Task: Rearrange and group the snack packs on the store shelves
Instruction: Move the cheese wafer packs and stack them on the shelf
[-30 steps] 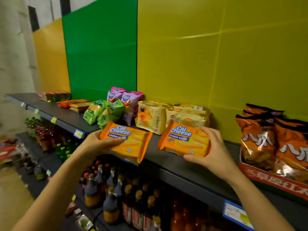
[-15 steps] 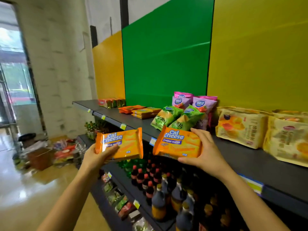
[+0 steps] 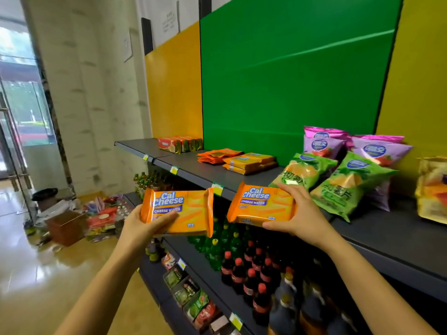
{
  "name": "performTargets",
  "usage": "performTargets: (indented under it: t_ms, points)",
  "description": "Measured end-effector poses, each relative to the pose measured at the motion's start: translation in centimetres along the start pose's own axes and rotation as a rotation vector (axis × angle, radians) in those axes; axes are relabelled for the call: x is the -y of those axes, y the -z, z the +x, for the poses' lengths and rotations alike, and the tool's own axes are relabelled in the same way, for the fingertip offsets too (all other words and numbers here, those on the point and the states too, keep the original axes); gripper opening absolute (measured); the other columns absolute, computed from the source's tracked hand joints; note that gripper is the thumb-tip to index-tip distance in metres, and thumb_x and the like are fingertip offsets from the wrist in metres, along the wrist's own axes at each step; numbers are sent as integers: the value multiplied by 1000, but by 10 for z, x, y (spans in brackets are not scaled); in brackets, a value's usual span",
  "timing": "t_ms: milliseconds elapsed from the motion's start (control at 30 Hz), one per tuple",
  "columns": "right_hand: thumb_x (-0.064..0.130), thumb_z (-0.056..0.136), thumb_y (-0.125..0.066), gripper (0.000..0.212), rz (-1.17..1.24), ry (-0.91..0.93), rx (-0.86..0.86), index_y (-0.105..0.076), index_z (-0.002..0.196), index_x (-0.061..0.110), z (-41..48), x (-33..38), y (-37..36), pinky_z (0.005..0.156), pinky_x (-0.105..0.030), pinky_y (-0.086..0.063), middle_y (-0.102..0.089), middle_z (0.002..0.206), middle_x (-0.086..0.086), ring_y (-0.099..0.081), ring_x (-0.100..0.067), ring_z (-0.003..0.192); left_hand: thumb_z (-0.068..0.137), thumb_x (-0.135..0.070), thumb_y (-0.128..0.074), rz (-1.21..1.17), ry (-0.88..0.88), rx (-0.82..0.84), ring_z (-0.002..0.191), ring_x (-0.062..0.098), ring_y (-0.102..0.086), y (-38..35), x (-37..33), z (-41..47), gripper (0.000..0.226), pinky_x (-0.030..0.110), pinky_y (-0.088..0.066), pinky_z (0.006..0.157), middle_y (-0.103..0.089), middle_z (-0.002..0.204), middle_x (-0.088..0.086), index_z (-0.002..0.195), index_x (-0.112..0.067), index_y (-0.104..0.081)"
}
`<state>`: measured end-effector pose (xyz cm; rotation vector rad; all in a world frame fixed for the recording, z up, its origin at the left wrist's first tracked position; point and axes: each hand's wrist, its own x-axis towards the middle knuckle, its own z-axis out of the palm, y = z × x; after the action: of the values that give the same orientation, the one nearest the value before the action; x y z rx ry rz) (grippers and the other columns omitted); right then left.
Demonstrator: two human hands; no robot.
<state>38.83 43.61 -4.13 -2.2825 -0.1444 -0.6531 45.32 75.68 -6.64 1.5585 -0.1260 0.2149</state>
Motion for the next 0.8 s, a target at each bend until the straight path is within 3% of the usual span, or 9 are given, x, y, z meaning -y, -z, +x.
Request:
performTargets:
  t_ms: [167,333,467,600,700,800]
  points:
    - [33,50,-88,98,-43,-4,-74,-41,135,21,69,-14,-42,94,-20,-28,-36,125,5,-37,-7,110,68,-23,-78,-10,-37,44,62,7,-71,1,5,96,36,14,-52,47,-71,92,4,98,-18,-58]
    - [35,48,-89,102,-130,-27,-162,-41,136,20,132,-27,-75,94,-19,-29,-38,132,1,-38,-5,108,72,-19,-76,-24,-52,147,81,20,-68,-14,0,190,51,19,-55,53,-69,104,11,117,-7,-54]
    - [35,47,-89,103,-197,-67,-203,-40,136,20,166,-39,-87,93,-20,-30,-38,133,0,-39,-6,107,72,-19,-76,-33,-42,251,91,26,-69,-24,7,245,50,31,-55,72,-68,109,13,116,-10,-54]
    - [33,47,-89,103,-232,-134,-245,-39,136,17,187,-49,-84,95,-23,-31,-37,132,-2,-41,-10,109,73,-19,-75,-15,-55,297,97,30,-67,-45,12,288,53,34,-54,80,-68,112,15,120,-5,-53]
    - [27,49,-89,101,-245,-185,-300,-39,135,13,198,-54,-77,95,-21,-29,-38,133,-6,-38,-8,107,74,-15,-75,-29,-72,341,98,30,-67,-69,15,317,51,29,-54,76,-68,112,15,120,-3,-54]
    - [25,51,-89,99,-272,-250,-376,-38,136,11,210,-59,-68,97,-24,-28,-38,133,-9,-41,-16,114,74,-13,-75,-38,-66,386,94,29,-66,-99,18,346,50,32,-56,74,-67,110,15,118,-1,-54]
